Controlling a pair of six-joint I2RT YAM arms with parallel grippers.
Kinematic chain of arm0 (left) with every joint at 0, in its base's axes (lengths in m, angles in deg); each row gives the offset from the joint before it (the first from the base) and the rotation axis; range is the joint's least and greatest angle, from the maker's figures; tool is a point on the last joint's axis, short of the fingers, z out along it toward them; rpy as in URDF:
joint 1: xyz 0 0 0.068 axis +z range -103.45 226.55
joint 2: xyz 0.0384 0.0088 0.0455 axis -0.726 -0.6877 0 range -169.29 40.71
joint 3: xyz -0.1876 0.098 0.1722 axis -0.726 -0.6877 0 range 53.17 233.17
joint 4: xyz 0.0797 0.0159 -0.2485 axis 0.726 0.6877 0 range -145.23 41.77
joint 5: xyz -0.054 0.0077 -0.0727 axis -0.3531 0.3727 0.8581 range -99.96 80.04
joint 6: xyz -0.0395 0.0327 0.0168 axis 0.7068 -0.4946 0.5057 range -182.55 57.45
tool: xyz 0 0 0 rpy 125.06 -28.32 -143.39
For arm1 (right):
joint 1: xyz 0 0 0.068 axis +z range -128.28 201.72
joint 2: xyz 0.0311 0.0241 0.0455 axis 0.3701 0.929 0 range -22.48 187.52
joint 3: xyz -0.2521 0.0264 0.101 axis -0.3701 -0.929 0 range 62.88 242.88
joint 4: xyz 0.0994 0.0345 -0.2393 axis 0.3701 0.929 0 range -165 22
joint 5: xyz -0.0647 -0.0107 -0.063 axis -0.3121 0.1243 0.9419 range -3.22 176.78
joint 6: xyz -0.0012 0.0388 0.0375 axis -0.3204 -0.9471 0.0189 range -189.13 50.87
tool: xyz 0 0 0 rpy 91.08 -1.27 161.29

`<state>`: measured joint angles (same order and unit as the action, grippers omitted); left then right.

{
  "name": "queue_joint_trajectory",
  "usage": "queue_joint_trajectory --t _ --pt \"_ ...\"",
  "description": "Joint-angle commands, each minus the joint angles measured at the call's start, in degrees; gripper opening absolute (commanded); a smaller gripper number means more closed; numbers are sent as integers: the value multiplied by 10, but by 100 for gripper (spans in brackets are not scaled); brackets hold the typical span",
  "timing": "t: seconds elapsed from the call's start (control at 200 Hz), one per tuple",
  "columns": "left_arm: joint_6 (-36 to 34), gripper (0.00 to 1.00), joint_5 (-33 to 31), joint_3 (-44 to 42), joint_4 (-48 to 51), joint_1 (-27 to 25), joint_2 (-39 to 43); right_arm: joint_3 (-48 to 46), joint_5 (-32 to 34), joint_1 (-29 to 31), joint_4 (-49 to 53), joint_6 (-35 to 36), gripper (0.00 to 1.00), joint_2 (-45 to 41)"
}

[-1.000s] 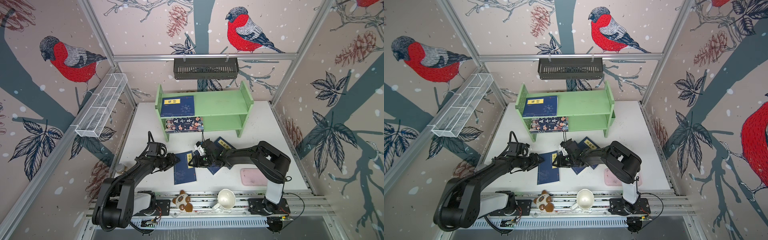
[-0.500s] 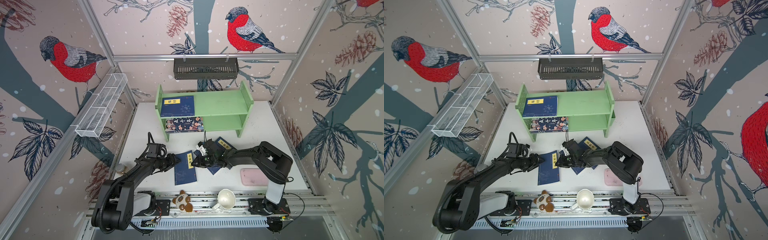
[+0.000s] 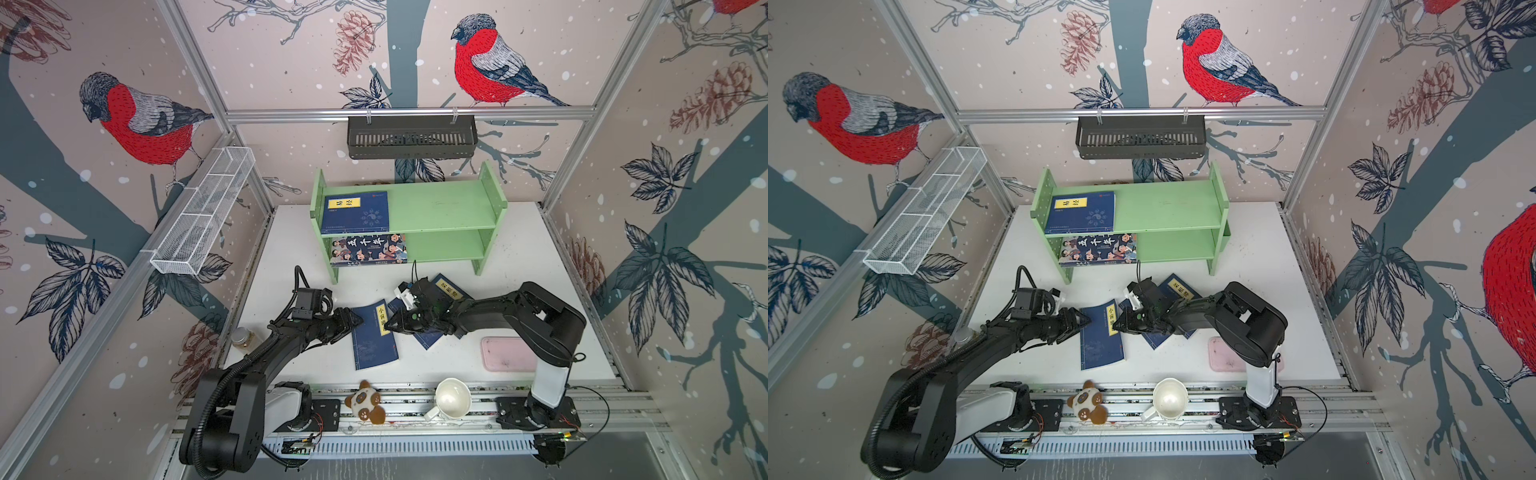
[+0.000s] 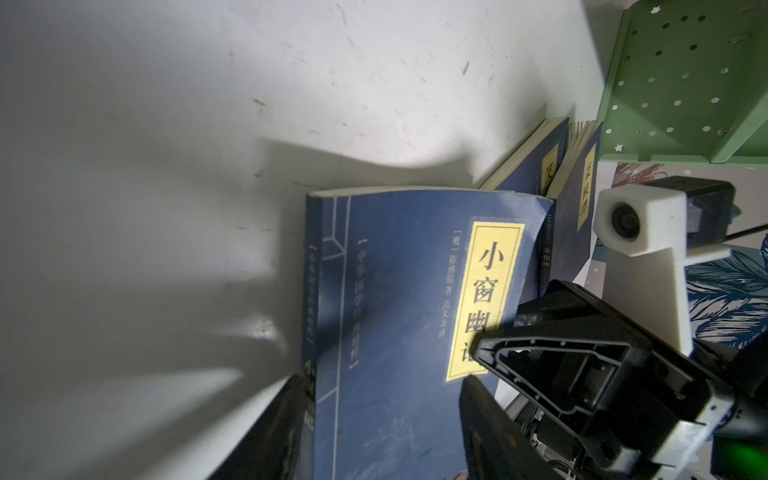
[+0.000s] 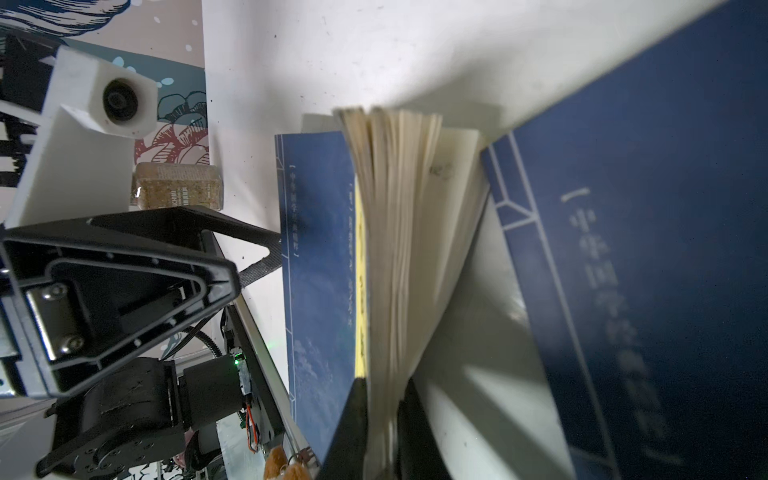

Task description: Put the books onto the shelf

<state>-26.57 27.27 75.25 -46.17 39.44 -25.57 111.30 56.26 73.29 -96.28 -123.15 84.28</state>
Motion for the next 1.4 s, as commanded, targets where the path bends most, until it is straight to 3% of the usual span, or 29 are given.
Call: queue_joint_trajectory --t 0.0,0.26,0.53,0.84,1.13,1.396 --pt "4 64 46 5 -31 -3 15 -2 -28 -3 -53 -2 4 -15" --pt "-57 67 14 58 37 25 79 -13 -72 -26 -33 27 1 -74" --pt "-163 67 37 183 142 74 95 13 -112 -45 89 109 1 -138" --pt "-223 68 189 247 142 84 133 38 -128 -70 194 163 1 -241" --pt "-239 69 244 260 164 84 140 78 -128 -128 260 181 1 -331" --pt "-215 71 315 252 111 73 138 128 -152 -159 285 196 1 -347"
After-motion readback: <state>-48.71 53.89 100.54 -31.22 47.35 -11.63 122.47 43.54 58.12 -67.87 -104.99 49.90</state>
